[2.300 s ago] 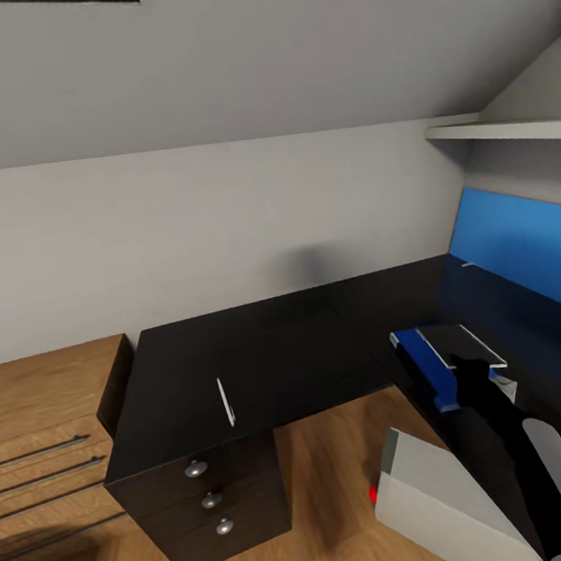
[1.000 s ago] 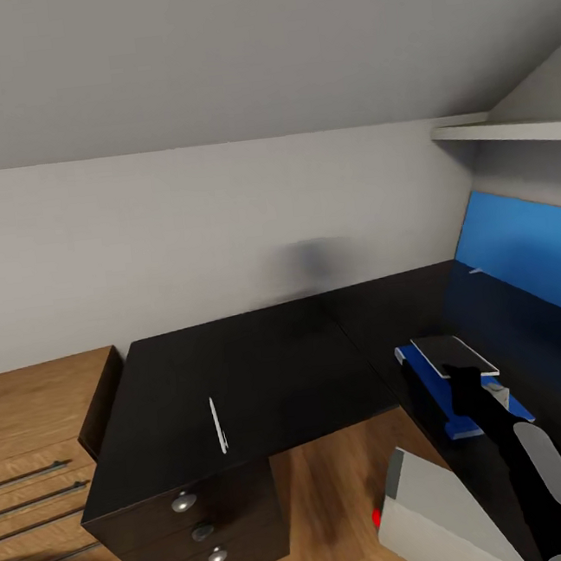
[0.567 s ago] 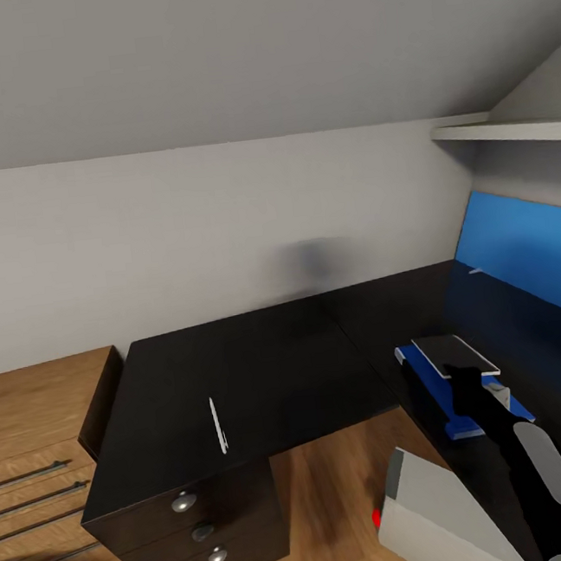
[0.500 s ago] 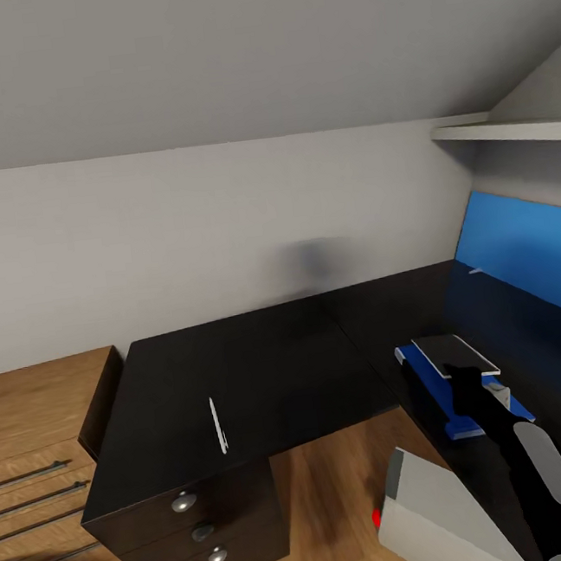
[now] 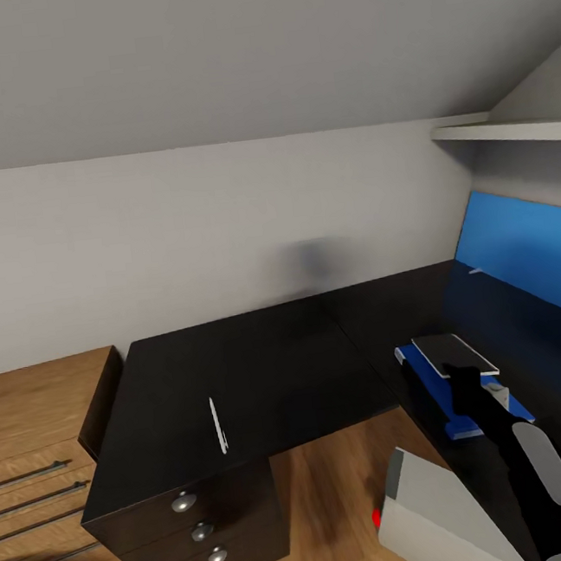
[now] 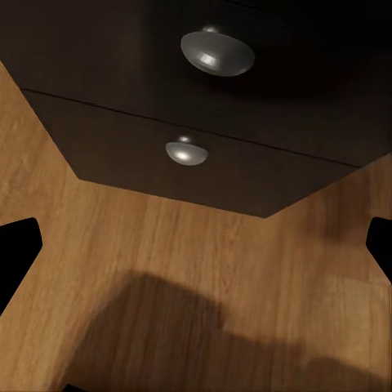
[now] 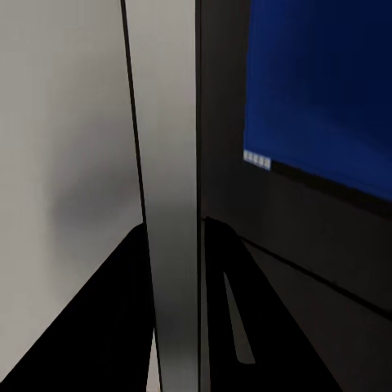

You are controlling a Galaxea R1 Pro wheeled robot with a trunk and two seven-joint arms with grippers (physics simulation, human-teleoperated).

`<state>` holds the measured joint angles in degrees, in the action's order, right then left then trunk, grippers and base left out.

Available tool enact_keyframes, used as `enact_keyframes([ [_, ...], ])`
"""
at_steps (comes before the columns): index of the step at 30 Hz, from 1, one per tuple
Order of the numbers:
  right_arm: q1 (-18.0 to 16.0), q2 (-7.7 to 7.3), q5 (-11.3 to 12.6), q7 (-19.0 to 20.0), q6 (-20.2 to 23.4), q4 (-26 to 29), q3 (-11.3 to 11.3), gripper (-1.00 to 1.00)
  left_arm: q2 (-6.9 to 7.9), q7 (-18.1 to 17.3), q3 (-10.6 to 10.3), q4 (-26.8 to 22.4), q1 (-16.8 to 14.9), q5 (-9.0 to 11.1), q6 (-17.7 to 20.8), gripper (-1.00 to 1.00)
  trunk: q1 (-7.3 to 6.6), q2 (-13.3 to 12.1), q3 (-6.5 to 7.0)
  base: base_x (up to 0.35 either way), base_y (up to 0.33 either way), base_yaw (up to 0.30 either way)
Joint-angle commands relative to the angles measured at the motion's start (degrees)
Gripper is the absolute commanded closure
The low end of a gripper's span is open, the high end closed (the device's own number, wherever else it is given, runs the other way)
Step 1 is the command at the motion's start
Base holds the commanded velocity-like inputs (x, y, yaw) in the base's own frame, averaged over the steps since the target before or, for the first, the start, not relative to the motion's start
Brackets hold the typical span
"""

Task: In the bedroom, organize the workspace by keeping the computer under the desk, ensuring the monitor is on the desk, placing the keyboard on the desk next to the monitor, placing the mouse on the desk next to the keyboard, moving the folder from the swivel chair onto the desk next to the mouse, stacking the notebook on top of the folder with the pen on top of the notebook, and positioning the swivel chair next to the desk.

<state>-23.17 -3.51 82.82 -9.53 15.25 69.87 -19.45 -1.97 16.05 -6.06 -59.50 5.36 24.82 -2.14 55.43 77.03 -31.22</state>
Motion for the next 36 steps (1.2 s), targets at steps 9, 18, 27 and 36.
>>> enact_keyframes([
  [9,0.0,-0.29,0.6,-0.4,0.4,0.1,-0.1,1.00,-0.14,0.3,0.0,-0.1,0.0,0.7,-0.2,-1.00,0.00,0.0,-0.05,0.000,0.000,0.000],
  [18,0.1,-0.28,0.5,-0.4,-0.3,0.0,-0.1,1.00,-0.21,0.3,0.0,-0.2,0.0,0.7,-0.2,-1.00,0.44,0.8,-0.40,0.000,0.000,0.000],
  [27,0.1,-0.35,0.4,-0.5,-0.5,0.0,-0.1,1.00,-0.23,0.3,0.0,-0.2,0.0,0.7,-0.2,-1.00,2.42,4.4,-2.02,0.000,0.000,0.000],
  [36,0.1,-0.34,0.4,-0.5,-0.5,-0.1,-0.1,1.00,-0.23,0.3,0.0,-0.2,0.0,0.7,-0.2,-1.00,4.40,8.1,-3.64,0.000,0.000,0.000],
])
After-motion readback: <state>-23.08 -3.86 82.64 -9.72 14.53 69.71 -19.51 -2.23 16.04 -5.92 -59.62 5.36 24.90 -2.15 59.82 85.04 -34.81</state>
